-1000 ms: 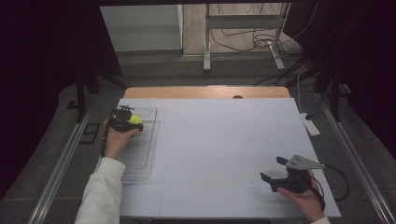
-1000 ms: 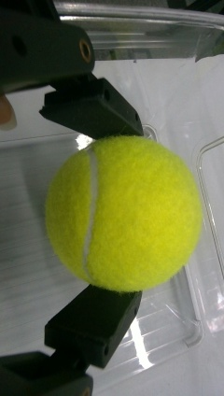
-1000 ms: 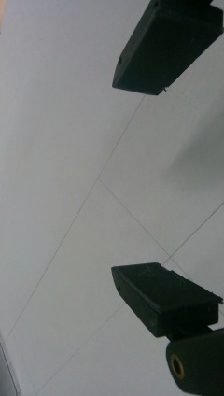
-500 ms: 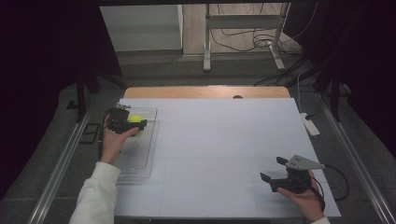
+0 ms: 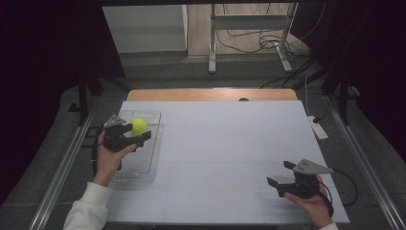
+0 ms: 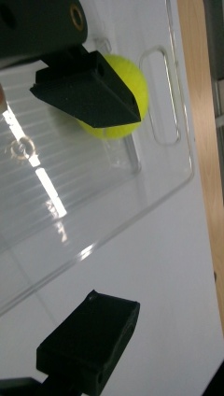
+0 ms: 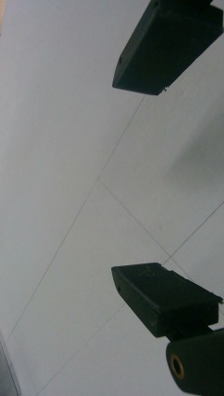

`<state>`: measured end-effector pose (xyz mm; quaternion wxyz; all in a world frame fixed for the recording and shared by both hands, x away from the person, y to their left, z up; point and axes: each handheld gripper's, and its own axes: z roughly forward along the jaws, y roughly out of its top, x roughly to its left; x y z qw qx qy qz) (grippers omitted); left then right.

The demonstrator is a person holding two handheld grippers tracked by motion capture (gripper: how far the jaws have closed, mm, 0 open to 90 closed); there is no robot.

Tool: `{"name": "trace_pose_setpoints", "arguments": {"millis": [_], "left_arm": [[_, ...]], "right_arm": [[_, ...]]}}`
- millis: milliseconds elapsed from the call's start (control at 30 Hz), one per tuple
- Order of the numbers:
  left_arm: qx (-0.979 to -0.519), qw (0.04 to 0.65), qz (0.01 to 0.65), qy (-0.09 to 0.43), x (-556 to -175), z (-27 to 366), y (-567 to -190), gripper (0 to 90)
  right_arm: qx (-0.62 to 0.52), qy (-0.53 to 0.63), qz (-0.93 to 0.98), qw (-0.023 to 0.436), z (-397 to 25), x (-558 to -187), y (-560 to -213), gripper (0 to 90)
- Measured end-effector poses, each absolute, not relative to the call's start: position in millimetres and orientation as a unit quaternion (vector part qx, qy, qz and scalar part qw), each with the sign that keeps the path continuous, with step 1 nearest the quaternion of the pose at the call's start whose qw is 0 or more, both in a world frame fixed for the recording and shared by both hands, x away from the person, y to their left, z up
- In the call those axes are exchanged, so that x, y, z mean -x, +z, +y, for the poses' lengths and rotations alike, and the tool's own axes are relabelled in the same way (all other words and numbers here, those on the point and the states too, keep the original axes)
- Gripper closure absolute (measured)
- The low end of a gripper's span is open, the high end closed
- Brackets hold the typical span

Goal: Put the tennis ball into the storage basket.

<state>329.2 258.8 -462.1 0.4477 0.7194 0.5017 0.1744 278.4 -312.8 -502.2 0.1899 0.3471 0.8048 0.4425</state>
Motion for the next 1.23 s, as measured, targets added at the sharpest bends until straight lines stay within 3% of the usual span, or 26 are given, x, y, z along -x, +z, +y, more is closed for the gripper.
{"name": "trace_pose_setpoints", "arguments": {"millis": [567, 1233], "left_arm": [[-0.742, 0.474, 0.451, 0.147, -271, 238, -473, 11.5], [-0.753, 0.472, 0.436, 0.138, -259, 228, -484, 11.8]], "right_arm": [[-0.348, 0.442, 0.804, 0.193, -313, -279, -501, 9.8], [-0.349, 0.447, 0.800, 0.196, -314, -278, -500, 9.8]]}}
